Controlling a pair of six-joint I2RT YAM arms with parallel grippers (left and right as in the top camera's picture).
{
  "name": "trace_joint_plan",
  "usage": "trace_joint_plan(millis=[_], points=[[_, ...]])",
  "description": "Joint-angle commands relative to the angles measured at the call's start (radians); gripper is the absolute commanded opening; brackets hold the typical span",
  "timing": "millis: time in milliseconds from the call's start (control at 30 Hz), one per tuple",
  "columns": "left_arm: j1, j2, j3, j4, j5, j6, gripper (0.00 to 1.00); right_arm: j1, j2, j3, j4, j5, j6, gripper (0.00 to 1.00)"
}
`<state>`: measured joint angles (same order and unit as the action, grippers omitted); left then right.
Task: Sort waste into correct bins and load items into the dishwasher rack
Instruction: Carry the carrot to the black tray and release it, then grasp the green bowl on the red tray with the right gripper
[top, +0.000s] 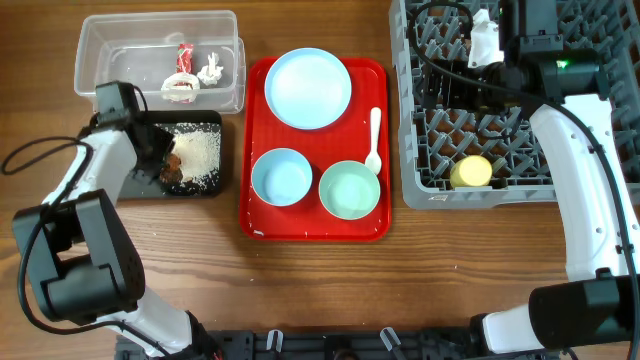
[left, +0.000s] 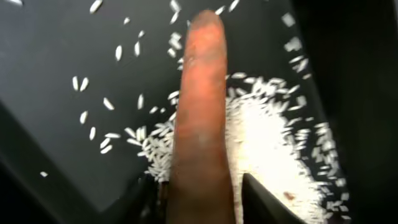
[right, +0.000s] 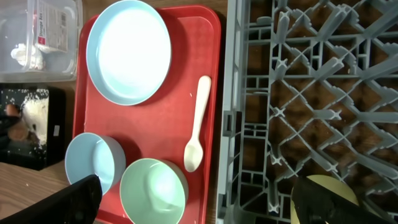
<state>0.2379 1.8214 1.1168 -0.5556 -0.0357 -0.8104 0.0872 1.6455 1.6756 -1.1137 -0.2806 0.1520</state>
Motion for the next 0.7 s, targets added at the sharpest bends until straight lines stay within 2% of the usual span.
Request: trace_joint_plan(millis=[0,100,200,333,400,433,467,500,600,667], points=[[0.001,-0.005,-0.025,0.0,-0.003,-0.013,0.58,0.0,0.011,-0.002,0.01,-0.013,0.009,1.0],[0.001,-0.047,-0.024,-0.039,0.027,-0.005,0.68,0.021,0.011,-0.002,0.012,-0.018,0.004,1.0],[0.0,-0.255,-0.024,-0.068,0.034,0.076,0.69,0.135,0.012,-0.002,0.048,-0.017,0.008,1.0],[0.0,-0.472,-0.024,-0.097,0.119,0.214,0.69,0.283,0.056,-0.002,0.047,-0.016,0.008,1.0],[0.0,-0.516,-0.024,-0.112,0.125,0.231,0.77,0.333,0.099,-0.002,0.039,-0.004,0.005,0.99],[0.0,-0.52,-0.024,-0.114,0.125,0.231,0.89,0.358,0.134,-0.002,0.028,0.02,0.005,0.98],[0.0,-0.52,-0.024,-0.115,0.125,0.231,0.97,0.371,0.156,-0.002,0.02,0.046,0.004,0.97],[0.0,-0.517,-0.024,-0.119,0.125,0.231,1.0,0.384,0.196,-0.002,0.003,0.106,0.002,0.93],[0.0,-0.516,-0.024,-0.122,0.125,0.231,1.0,0.385,0.287,-0.003,-0.037,0.134,-0.128,0.84],[0.0,-0.516,-0.024,-0.123,0.125,0.231,1.0,0.385,0.351,-0.003,-0.06,0.13,-0.209,0.73]])
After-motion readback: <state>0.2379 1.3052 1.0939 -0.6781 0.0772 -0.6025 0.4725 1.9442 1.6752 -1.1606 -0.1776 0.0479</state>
